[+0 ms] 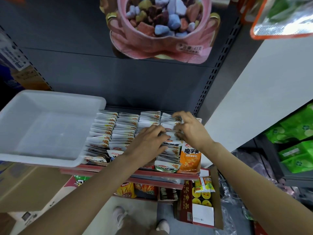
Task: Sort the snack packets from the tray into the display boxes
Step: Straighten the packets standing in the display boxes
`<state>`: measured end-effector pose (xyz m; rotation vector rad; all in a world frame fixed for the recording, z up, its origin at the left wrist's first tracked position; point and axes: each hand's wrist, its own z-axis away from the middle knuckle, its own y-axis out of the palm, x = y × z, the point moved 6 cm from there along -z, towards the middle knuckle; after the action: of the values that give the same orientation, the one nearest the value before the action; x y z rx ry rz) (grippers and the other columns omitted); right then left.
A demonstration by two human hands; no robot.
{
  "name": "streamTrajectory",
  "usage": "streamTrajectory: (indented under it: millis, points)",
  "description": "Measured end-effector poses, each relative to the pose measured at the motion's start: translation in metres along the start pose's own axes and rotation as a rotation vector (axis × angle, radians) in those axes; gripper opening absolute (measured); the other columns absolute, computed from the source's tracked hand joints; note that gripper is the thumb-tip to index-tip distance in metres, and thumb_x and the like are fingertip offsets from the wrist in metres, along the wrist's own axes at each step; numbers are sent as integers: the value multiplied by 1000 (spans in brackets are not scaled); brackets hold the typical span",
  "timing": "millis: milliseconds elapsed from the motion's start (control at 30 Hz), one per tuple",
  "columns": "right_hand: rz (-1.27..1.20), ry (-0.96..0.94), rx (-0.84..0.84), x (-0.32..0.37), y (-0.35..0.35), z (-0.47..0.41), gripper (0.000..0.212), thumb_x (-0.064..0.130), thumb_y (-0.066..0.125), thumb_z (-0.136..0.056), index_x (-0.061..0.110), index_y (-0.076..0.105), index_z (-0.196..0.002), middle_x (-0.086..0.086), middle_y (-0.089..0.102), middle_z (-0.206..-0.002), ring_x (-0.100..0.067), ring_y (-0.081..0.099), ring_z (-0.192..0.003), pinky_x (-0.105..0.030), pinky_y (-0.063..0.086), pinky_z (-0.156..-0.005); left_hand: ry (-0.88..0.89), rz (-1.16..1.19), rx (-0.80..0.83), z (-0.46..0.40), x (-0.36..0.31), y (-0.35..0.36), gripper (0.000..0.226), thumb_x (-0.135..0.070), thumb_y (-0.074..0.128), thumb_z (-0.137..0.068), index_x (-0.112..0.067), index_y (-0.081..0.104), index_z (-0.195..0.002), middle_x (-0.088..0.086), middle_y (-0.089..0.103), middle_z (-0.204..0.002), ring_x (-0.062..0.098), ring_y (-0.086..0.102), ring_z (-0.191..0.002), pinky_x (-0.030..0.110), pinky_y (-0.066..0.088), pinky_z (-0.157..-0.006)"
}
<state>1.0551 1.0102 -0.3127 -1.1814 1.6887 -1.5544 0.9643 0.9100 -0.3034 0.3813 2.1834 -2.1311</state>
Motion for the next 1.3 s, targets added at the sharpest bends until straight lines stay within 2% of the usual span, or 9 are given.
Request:
streamTrajectory:
  millis: [200, 400, 567, 733, 800, 933, 1100, 1200, 1300]
  points:
    - [-40, 52, -380, 1, -26, 21, 7, 10, 71, -80, 5, 67, -78, -9, 59, -104, -20, 49, -91, -28, 47, -69, 32, -117, -44, 1, -3, -2, 27, -34, 69, -81, -20, 69, -104, 1, 57, -122, 19, 48, -124, 38, 42, -98]
    - [-210, 99, -10, -4, -1, 24, 11, 21, 68, -85, 10, 66, -88, -4, 60, -95, -23, 61, -79, -35, 53, -67, 7, -65, -77, 4, -2, -3, 28, -35, 66, -83, -21, 68, -108, -1, 57, -109, 18, 54, -103, 35, 45, -87]
    - [-241, 124, -1, -9, -13, 16, 16, 28, 58, -92, 16, 67, -94, 0, 69, -86, -19, 63, -76, -29, 47, -65, 12, -9, -28, 3, -5, -2, 36, -36, 49, -95, -23, 54, -129, -2, 38, -140, 14, 39, -128, 32, 29, -107]
    - [-117, 139, -121, -6, -15, 17, 16, 16, 56, -91, 23, 42, -93, -1, 59, -89, -27, 60, -66, -37, 50, -51, 17, -6, 21, 1, -3, 1, 38, -36, 43, -98, -24, 48, -133, -6, 46, -132, 10, 40, -125, 28, 23, -108]
    - [-52, 84, -118, 0, -14, 17, 11, 13, 54, -91, 23, 50, -92, -1, 56, -91, -29, 60, -64, -37, 49, -46, 9, -7, 32, 0, -3, 1, 38, -37, 42, -98, -24, 48, -133, -6, 47, -130, 11, 41, -124, 28, 23, -108]
    - [-122, 118, 48, 0, -10, 16, 21, 34, 57, -91, 26, 66, -109, 6, 53, -113, -14, 60, -86, -30, 50, -63, 22, -8, 18, 2, -3, 1, 37, -35, 41, -98, -23, 48, -132, -5, 47, -129, 12, 41, -123, 28, 23, -107]
    - [-28, 51, 116, 5, -11, 13, 19, 24, 56, -92, 20, 70, -105, 2, 49, -118, -13, 57, -96, -25, 41, -65, 42, -23, -49, 4, -6, -1, 28, -26, 60, -90, -15, 65, -115, 1, 60, -116, 19, 57, -109, 36, 37, -103]
    - [-6, 1, 51, 9, -9, 11, 7, 11, 64, -84, 9, 70, -89, -5, 59, -101, -21, 63, -80, -27, 45, -54, 59, -91, -121, 4, -5, -2, 25, -27, 80, -71, -17, 73, -93, -3, 66, -95, 17, 63, -92, 34, 50, -87]
    - [-81, 35, -63, 4, -16, 12, 4, 10, 65, -81, 10, 65, -77, -4, 64, -88, -25, 63, -66, -29, 51, -52, 65, -148, -175, 4, -6, -4, 25, -33, 79, -70, -18, 74, -90, -5, 66, -95, 15, 51, -103, 32, 37, -90]
